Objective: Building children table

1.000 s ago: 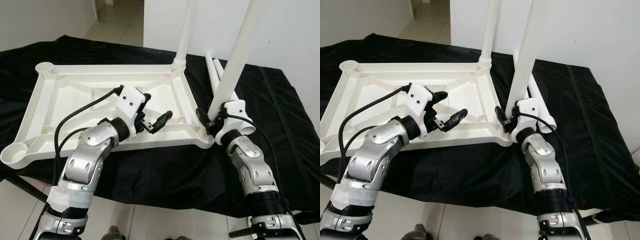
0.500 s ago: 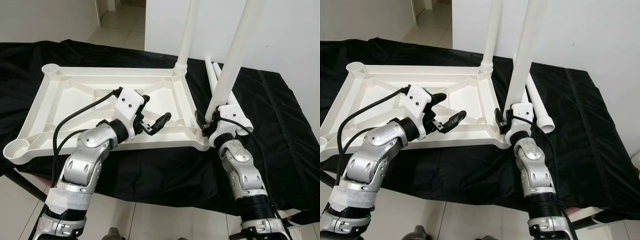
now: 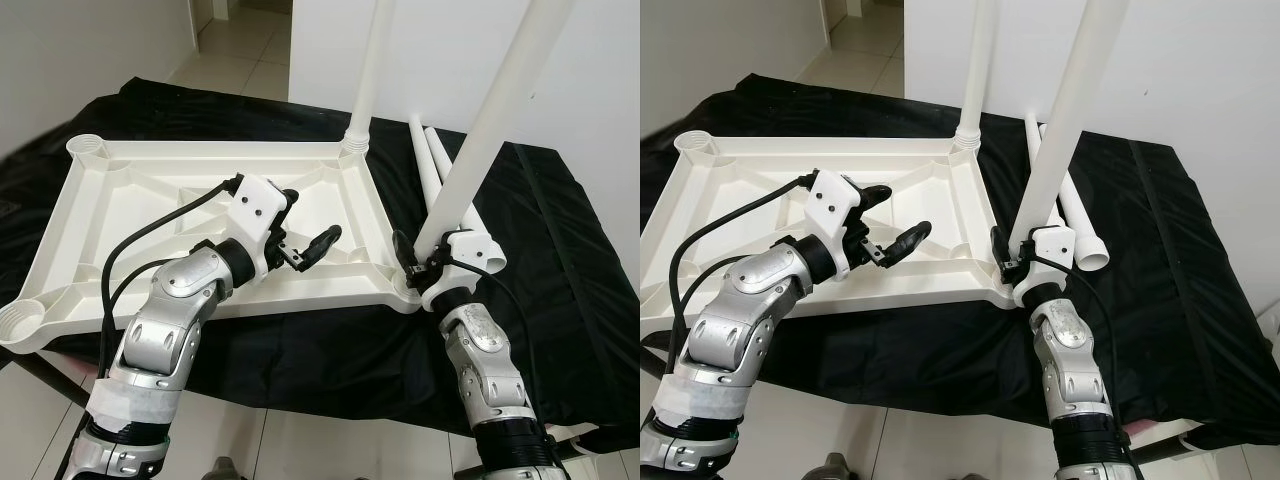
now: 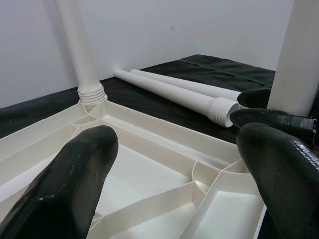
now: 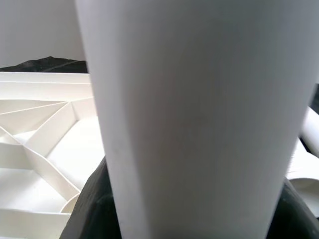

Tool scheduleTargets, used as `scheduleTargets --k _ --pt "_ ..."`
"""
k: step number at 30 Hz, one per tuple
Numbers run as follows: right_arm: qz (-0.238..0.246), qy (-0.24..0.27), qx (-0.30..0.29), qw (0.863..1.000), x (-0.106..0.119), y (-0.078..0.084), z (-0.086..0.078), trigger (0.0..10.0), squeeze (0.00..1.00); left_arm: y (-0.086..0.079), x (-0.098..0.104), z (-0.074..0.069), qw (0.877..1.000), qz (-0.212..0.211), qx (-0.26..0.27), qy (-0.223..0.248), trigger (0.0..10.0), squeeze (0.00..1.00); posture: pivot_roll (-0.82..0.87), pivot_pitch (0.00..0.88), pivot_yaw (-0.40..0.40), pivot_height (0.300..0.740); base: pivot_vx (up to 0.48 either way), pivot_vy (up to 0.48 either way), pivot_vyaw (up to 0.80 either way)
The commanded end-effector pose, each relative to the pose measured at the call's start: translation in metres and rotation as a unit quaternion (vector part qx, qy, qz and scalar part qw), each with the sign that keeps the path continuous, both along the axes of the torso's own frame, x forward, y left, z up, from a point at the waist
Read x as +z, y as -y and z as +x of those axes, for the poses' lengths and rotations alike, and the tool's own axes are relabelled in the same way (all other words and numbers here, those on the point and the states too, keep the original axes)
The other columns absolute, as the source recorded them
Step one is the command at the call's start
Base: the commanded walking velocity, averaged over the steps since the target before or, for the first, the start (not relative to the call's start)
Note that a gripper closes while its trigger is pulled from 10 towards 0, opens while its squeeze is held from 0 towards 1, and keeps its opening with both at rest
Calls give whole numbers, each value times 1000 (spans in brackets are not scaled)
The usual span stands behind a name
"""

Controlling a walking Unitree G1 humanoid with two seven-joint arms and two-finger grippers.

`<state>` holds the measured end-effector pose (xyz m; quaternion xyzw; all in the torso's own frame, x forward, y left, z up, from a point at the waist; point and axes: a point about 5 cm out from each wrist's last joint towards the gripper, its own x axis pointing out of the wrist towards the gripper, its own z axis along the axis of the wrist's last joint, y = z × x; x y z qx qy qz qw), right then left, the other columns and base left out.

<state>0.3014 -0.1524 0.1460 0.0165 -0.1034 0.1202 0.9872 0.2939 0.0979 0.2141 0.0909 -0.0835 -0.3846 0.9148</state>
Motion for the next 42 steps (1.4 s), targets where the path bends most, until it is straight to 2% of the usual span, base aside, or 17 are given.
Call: scheduleTargets --k 1,3,7,9,10,12,17,19,30,36,37,42 --pt "21 -38 -8 999 -20 -2 -5 10000 0 1 -2 -2 1000 -1 1 -6 10000 0 137 49 -45 740 0 0 0" --pt "21 -43 -33 998 -25 0 -5 10000 0 1 -2 -2 1000 -1 0 -6 10000 0 135 48 -45 740 0 0 0" --pt "18 -42 -47 998 -27 2 -5 10000 0 2 -1 -2 1000 -1 0 -6 10000 0 137 48 -45 740 0 0 0" --pt "20 -46 -108 993 -31 9 -4 10000 0 1 -1 -2 1000 -1 -1 -6 10000 0 138 48 -44 740 0 0 0" --pt "20 -46 -108 993 -31 9 -4 10000 0 1 -1 -2 1000 -1 -1 -6 10000 0 138 48 -44 740 0 0 0" --pt "15 -50 -162 985 -35 16 -3 10000 0 1 0 -2 1000 0 -2 -6 10000 0 142 45 -43 740 0 0 0" --pt "19 -72 -204 976 -43 21 -1 10000 0 0 0 -3 1000 2 -4 -6 10000 0 146 42 -41 740 0 0 0" --pt "7 -76 -214 974 -45 21 0 10000 0 0 0 -4 1000 3 -4 -6 10000 0 148 41 -41 740 0 0 0" --pt "12 -79 -210 975 -48 17 2 10000 0 0 -1 -4 1000 4 -4 -8 10000 0 152 42 -42 740 0 0 0" --pt "3 -93 -246 965 -53 18 6 10000 0 1 -1 -5 1000 1 -12 -15 10000 0 148 45 -40 740 0 0 0" --pt "1 -104 -255 961 -56 19 9 10000 0 5 -8 -8 999 4 -34 -36 10000 0 151 47 -41 740 0 0 0" --pt "3 -109 -260 959 -57 20 11 10000 0 10 -18 -12 997 16 -57 -58 10000 0 153 48 -41 740 0 0 0"
